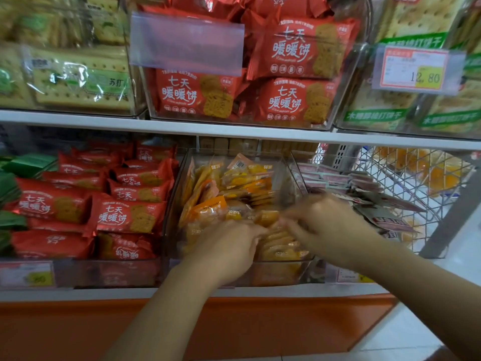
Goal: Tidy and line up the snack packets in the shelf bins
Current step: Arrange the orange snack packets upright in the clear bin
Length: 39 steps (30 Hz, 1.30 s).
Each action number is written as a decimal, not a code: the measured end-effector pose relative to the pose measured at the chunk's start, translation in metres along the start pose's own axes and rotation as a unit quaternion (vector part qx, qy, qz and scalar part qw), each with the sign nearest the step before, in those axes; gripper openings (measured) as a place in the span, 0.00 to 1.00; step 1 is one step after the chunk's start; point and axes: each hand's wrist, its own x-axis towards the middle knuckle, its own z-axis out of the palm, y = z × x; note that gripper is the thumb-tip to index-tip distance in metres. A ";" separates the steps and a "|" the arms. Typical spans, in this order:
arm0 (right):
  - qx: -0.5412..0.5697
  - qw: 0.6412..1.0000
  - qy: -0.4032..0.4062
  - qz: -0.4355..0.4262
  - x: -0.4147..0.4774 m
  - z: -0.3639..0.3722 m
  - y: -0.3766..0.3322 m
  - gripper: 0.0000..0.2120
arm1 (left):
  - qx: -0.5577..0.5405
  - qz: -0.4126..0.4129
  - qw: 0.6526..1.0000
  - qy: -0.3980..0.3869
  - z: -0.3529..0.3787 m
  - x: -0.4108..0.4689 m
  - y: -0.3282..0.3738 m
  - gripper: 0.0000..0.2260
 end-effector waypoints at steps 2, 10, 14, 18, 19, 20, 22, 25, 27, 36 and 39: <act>0.046 0.998 0.033 0.006 0.014 0.002 0.004 0.19 | -0.003 0.014 1.000 0.003 0.000 -0.002 -0.002 0.17; 0.011 0.990 -0.128 -0.048 0.026 0.013 0.001 0.19 | -0.113 -0.036 0.983 0.138 -0.039 -0.026 -0.024 0.14; 0.014 0.988 -0.149 -0.032 0.041 0.002 -0.004 0.17 | -0.006 -0.147 0.951 0.273 -0.053 -0.037 -0.062 0.11; 0.047 0.998 -0.035 -0.029 0.083 0.014 -0.022 0.10 | 0.031 -0.213 0.954 0.209 -0.047 -0.035 -0.067 0.09; 0.063 0.997 -0.035 -0.025 0.093 0.021 -0.028 0.10 | 0.036 -0.211 0.955 0.206 -0.046 -0.035 -0.066 0.09; 0.080 0.995 -0.050 -0.011 0.102 0.029 -0.035 0.09 | 0.036 -0.209 0.955 0.209 -0.046 -0.035 -0.065 0.09; 0.111 0.991 -0.079 0.012 0.115 0.041 -0.042 0.07 | 0.019 -0.209 0.953 0.220 -0.048 -0.034 -0.064 0.10; 0.193 0.979 -0.067 0.025 0.120 0.046 -0.043 0.08 | 0.039 -0.214 0.956 0.195 -0.049 -0.034 -0.064 0.14; 0.237 0.970 -0.035 0.044 0.114 0.045 -0.043 0.08 | 0.067 -0.217 0.955 0.190 -0.047 -0.031 -0.065 0.13; 0.574 0.779 0.169 0.190 0.056 0.015 -0.027 0.04 | -0.126 -0.186 0.892 0.393 -0.059 -0.038 -0.051 0.04; 0.613 0.745 0.190 0.185 0.032 0.012 -0.023 0.04 | -0.184 -0.201 0.873 0.404 -0.065 -0.050 -0.045 0.05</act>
